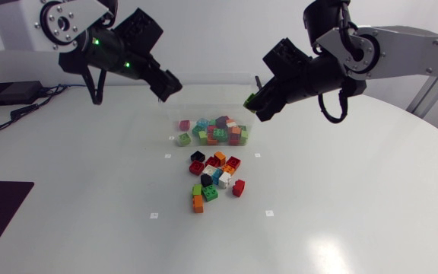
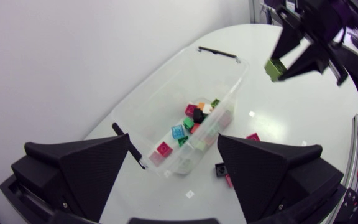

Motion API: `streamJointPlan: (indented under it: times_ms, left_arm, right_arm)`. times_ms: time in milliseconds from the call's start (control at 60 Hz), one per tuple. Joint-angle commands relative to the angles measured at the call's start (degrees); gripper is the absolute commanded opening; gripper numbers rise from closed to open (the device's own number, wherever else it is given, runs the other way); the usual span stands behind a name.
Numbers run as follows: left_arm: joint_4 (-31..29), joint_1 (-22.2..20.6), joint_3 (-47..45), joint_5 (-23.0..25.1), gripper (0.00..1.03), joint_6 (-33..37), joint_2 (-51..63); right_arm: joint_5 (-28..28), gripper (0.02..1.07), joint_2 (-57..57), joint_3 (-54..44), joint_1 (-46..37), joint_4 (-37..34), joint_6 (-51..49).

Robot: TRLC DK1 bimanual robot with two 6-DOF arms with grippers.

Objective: Place the duplo bricks in the container

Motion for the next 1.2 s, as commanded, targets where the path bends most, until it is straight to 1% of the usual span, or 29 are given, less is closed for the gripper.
streamJointPlan:
  times_ms: [0, 217, 367, 517, 667, 817, 950, 1067, 1100, 1133, 1183]
  left_arm:
    - [-0.9, -1.2, -5.9, 1.0, 0.99, 4.5, -3.0]
    - [-1.5, -3.0, -14.7, 4.0, 0.99, 10.3, -7.3]
    - [-1.4, -4.9, -19.3, 4.4, 0.99, 13.3, -7.4]
    - [-0.9, -6.7, -22.8, 4.5, 0.99, 14.7, -6.1]
    - [0.8, -8.6, -26.1, 4.5, 0.99, 15.0, -4.3]
    - [1.9, -10.2, -28.3, 4.5, 0.99, 15.5, -3.6]
    - [2.3, -11.9, -30.1, 4.5, 0.98, 17.5, -2.2]
    - [2.3, -12.4, -30.7, 4.5, 0.98, 18.3, -1.5]
    - [2.3, -12.4, -30.7, 4.5, 0.98, 18.3, -1.1]
    - [2.3, -12.4, -30.7, 4.5, 0.98, 18.3, -0.9]
    - [2.3, -12.7, -31.1, 4.5, 0.98, 18.3, -0.6]
  right_arm:
    - [-0.1, 0.22, 3.3, 2.9, 0.7, -0.2, 2.7]
    - [0.2, 0.22, 7.8, 8.5, 0.9, -0.1, 5.2]
    - [0.6, 0.22, 11.2, 11.9, 0.9, 0.0, 6.8]
    - [1.1, 0.22, 14.1, 15.1, 0.9, 0.5, 8.4]
    - [1.6, 0.22, 17.2, 18.4, 0.9, 0.5, 9.3]
    - [2.0, 0.22, 20.3, 21.6, 0.7, 0.5, 10.3]
    - [2.1, 0.22, 23.2, 24.6, 0.4, 0.5, 11.2]
    - [2.3, 0.23, 25.0, 26.7, 0.2, 0.3, 11.6]
    - [2.5, 0.25, 25.4, 27.4, 0.1, 0.3, 11.8]
    - [2.9, 0.31, 25.8, 28.1, 0.0, 0.2, 12.0]
    - [3.5, 0.44, 26.5, 29.1, 0.0, 0.2, 12.3]
